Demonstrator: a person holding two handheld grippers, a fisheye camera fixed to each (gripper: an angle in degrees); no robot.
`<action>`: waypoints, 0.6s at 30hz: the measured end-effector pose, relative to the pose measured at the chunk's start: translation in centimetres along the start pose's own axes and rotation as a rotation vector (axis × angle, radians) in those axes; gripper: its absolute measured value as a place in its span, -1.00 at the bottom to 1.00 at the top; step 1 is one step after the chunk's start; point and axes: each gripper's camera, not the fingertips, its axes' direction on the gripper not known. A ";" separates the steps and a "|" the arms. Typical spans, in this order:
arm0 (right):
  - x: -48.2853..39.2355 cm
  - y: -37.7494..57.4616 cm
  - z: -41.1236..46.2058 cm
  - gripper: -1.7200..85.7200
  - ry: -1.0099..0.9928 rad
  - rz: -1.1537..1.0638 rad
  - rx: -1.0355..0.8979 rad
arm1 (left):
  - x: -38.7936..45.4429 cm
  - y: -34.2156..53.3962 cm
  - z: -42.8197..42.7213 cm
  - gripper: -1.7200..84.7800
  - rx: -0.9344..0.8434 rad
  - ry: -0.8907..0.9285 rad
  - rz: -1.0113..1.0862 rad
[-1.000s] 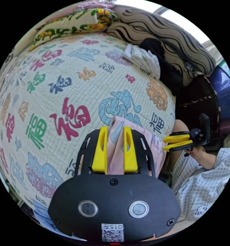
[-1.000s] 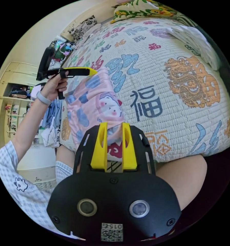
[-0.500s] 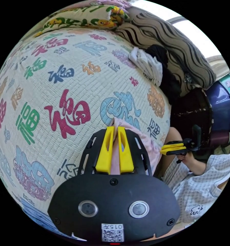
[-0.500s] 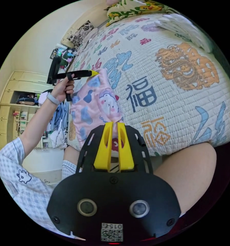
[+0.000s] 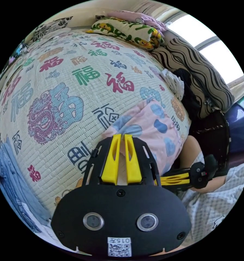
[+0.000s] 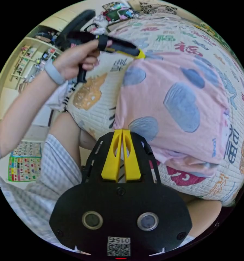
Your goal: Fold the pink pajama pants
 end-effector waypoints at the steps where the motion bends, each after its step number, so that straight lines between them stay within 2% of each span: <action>1: 0.2 0.3 0.1 -0.97 -0.002 -0.005 0.045 | 0.1 0.1 -0.2 -0.92 0.003 -0.040 0.010; 6: 2.3 -0.7 -2.3 -0.95 -0.114 0.028 0.024 | 0.2 1.9 -3.5 -0.86 0.065 -0.011 -0.036; 8: 4.6 -0.2 -6.7 -0.90 -0.195 0.034 0.155 | -0.5 4.8 -6.8 -0.78 0.165 0.097 -0.129; 11: 10.2 -0.1 -11.6 -0.76 -0.175 0.117 0.270 | -1.6 9.0 -8.7 -0.71 0.195 0.260 -0.230; 15: 18.5 -1.1 -12.4 -0.71 -0.291 0.262 0.289 | -2.9 12.2 -8.1 -0.68 0.173 0.395 -0.330; 18: 23.0 -2.9 -10.0 -0.71 -0.459 0.324 0.199 | -3.5 12.8 -7.1 -0.66 0.170 0.525 -0.378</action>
